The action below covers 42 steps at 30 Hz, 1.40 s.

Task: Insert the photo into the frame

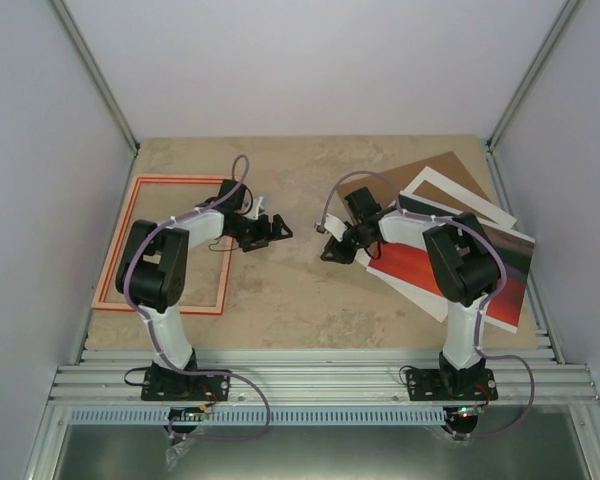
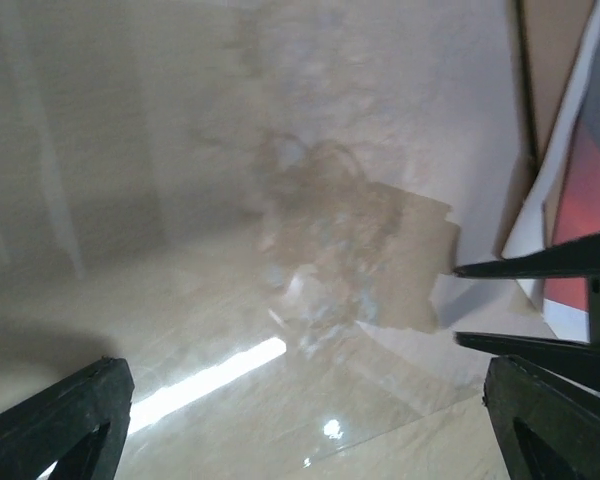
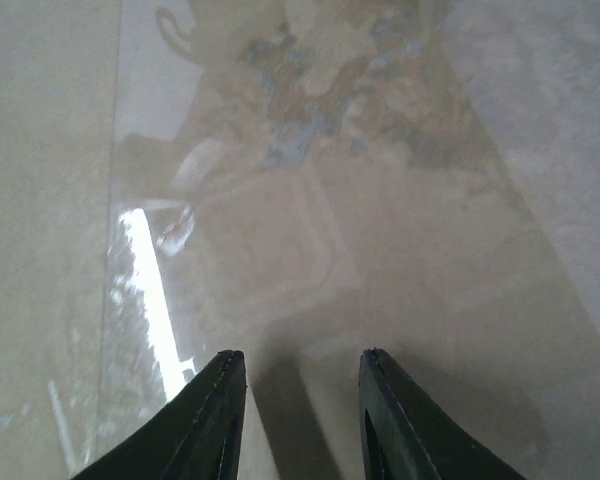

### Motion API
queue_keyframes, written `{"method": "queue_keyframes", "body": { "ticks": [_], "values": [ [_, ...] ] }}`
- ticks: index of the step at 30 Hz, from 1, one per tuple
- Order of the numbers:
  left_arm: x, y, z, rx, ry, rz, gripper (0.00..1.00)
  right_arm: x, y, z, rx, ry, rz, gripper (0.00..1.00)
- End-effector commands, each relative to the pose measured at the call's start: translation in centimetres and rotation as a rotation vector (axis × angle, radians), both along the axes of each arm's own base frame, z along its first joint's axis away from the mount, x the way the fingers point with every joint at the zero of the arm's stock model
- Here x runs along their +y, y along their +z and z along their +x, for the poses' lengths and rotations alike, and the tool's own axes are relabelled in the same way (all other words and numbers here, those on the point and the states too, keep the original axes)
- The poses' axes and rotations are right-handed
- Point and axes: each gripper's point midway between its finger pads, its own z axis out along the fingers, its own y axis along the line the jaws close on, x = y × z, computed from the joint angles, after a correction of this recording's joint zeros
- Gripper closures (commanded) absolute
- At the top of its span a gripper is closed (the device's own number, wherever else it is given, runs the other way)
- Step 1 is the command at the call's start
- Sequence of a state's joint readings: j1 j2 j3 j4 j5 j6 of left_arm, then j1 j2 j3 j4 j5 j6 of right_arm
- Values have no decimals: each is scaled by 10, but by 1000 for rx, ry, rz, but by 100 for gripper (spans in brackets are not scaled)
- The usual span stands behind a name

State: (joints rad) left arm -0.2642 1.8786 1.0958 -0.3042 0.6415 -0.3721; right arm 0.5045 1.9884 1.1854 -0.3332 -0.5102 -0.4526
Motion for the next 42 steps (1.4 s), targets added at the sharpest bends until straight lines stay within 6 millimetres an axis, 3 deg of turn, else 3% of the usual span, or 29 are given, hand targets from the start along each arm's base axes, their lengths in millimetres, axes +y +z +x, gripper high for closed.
{"method": "queue_keyframes", "body": {
  "ticks": [1, 4, 7, 10, 13, 16, 20, 29, 42],
  "values": [
    [46, -25, -22, 140, 125, 187, 1, -35, -19, -46, 227, -15, -136, 65],
    [54, -27, -26, 144, 161, 223, 1, -36, 0, -50, 279, -38, -136, 61],
    [63, -28, -25, 133, 195, 268, 1, -40, 7, -61, 338, -66, -141, 56],
    [72, -27, -25, 127, 225, 308, 1, -46, 0, -66, 376, -108, -176, 52],
    [78, -30, -30, 134, 245, 332, 1, -50, -9, -65, 393, -145, -208, 35],
    [79, -39, -34, 153, 256, 336, 1, -52, -20, -64, 422, -169, -231, 29],
    [78, -50, -35, 186, 253, 333, 1, -56, -40, -73, 501, -178, -263, 28],
    [67, -76, -52, 293, 227, 291, 1, -53, -61, -92, 669, -169, -263, 27],
    [53, -88, -59, 334, 198, 244, 1, -55, -86, -111, 848, -176, -250, 31]
  ]
}}
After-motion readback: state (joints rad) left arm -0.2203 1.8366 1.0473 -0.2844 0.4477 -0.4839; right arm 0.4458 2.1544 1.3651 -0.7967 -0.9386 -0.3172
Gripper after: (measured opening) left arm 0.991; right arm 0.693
